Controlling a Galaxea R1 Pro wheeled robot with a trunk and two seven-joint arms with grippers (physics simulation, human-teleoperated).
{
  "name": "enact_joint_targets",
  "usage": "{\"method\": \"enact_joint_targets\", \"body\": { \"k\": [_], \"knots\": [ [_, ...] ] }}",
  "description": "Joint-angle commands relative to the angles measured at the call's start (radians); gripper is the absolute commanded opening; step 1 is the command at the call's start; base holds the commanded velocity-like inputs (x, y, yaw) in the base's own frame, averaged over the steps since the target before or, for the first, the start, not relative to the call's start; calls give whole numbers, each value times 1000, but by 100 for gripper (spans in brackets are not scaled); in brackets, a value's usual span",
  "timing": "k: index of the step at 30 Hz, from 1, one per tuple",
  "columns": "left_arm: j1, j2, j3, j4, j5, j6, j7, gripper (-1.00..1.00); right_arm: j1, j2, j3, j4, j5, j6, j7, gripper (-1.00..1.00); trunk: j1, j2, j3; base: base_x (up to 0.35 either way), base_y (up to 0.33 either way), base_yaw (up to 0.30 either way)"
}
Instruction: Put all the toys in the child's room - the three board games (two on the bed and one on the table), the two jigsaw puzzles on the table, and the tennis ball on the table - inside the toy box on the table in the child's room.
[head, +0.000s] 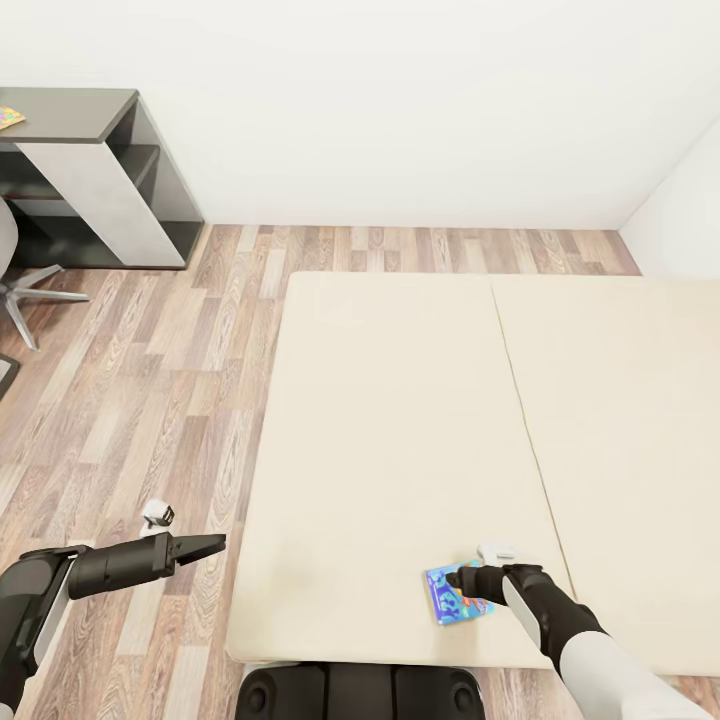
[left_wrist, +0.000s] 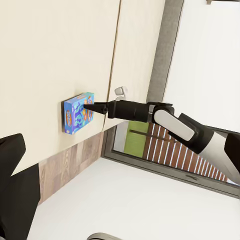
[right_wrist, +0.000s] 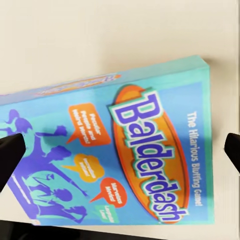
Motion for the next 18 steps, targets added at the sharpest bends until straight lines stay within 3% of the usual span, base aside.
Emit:
{"method": "enact_joint_targets", "body": {
  "k": [1,18],
  "knots": [
    [0,0,0,0,-1,11,-4,100,0,-2,4,-2,-10,6,-1,100,1,-2,-1,0,0,0],
    [0,-1,0,0,-1,10,-4,100,0,-13,6,-2,-10,9,3,100,1,-2,-1,0,0,0]
  ]
}}
